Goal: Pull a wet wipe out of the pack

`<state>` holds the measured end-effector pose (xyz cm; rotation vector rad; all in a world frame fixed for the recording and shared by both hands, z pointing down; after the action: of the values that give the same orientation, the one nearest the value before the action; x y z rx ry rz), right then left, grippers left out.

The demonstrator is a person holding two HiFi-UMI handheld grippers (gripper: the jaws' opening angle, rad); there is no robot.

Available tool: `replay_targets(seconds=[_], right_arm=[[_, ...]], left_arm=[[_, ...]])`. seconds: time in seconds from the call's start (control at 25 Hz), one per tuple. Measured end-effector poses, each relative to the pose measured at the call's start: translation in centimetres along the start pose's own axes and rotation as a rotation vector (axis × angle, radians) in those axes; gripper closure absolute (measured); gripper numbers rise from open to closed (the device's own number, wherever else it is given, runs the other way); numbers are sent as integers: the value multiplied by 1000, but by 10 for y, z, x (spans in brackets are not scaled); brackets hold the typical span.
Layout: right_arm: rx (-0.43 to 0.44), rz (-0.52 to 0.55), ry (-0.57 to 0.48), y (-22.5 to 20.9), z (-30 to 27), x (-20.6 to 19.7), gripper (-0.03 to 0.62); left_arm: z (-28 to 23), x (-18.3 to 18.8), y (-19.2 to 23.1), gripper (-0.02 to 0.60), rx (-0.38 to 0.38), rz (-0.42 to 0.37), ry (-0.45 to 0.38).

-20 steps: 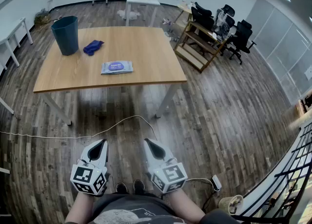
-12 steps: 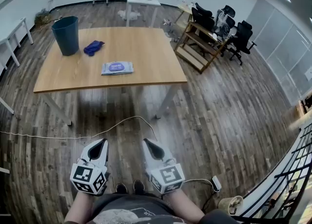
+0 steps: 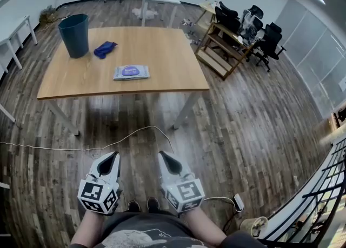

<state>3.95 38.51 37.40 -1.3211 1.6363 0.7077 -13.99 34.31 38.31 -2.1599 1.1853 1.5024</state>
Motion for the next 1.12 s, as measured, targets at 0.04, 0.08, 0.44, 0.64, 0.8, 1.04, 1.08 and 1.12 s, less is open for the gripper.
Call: replay_targets(seconds=[0.04, 0.08, 0.44, 0.64, 0.8, 1.04, 1.08, 1.12], right_arm=[[3, -16, -6, -1, 0, 0, 602], [10, -31, -14, -1, -1, 0, 602], [-12, -6, -63, 8, -8, -1, 602], [-39, -11, -62, 12, -11, -7, 602], [-50, -8, -58, 5, -20, -6, 602], [-5, 0, -36, -18, -53, 4, 601], [8, -3, -31, -24, -61, 6, 602], [24, -10, -26, -29, -71, 9, 602]], left_arm=[[0, -1, 1, 563, 5, 3, -1], [1, -2, 3, 563, 11, 8, -5], [11, -9, 24, 563, 40, 18, -24], [14, -11, 33, 563, 47, -22, -30], [8, -8, 41, 563, 60, -49, -31], [-26, 8, 50, 563, 93, -76, -25], [-34, 11, 52, 563, 101, -77, -21], [-43, 15, 55, 563, 108, -78, -17]])
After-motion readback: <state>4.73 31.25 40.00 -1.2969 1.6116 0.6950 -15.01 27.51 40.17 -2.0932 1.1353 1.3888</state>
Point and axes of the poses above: the fingertips, and each gripper's own axes: z backward along the fingers, y to its left, x out of its top, the point moved 5 cm from there along z, backward along the fingers, and after that the axes turned 14 degrees about y, right-handed, at the moved point
